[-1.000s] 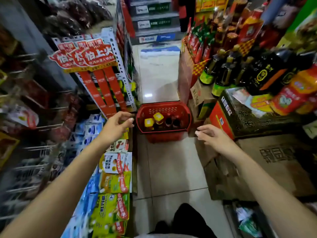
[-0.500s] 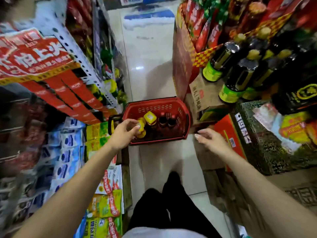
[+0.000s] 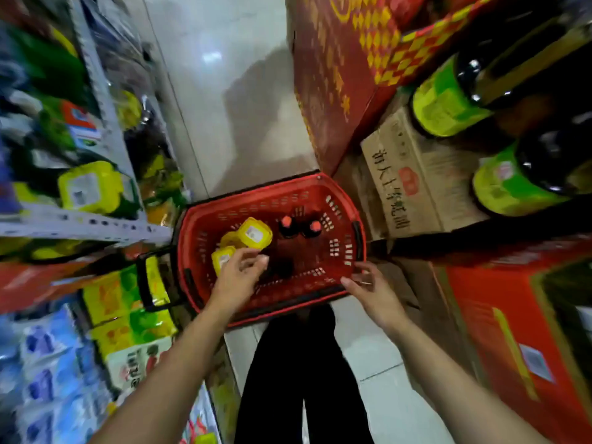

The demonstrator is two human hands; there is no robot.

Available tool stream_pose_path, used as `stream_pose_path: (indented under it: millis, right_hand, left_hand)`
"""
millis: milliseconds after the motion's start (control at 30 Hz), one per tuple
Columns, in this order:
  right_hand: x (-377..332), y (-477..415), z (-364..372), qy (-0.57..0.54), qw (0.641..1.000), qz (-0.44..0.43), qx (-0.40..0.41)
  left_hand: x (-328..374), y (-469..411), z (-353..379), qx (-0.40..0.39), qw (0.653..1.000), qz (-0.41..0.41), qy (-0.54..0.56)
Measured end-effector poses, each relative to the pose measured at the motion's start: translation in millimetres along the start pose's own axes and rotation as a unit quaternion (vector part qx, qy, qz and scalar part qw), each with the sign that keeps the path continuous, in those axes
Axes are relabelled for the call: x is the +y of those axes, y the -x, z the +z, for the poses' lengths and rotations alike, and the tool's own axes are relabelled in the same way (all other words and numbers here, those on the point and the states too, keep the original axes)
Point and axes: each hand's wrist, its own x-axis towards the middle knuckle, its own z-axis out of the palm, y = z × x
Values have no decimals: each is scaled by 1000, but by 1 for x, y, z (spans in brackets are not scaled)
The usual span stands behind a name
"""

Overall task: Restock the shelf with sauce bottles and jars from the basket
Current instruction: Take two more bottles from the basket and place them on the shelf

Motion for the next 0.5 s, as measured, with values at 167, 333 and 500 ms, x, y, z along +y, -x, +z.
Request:
stream_pose_path:
  millis: [167,333,500]
  right_hand:
    - [36,-120,44,-77,996,33,4]
    - [77,-228,78,-59,997,-12,54]
    - [99,-282,98,-30,998,-46,45]
  left_hand:
    - [-66,-113,60,31,999,-4,6]
    - [-126,-213,114,32,999,22,21]
    - [-153,-262,137,78,997,26,10]
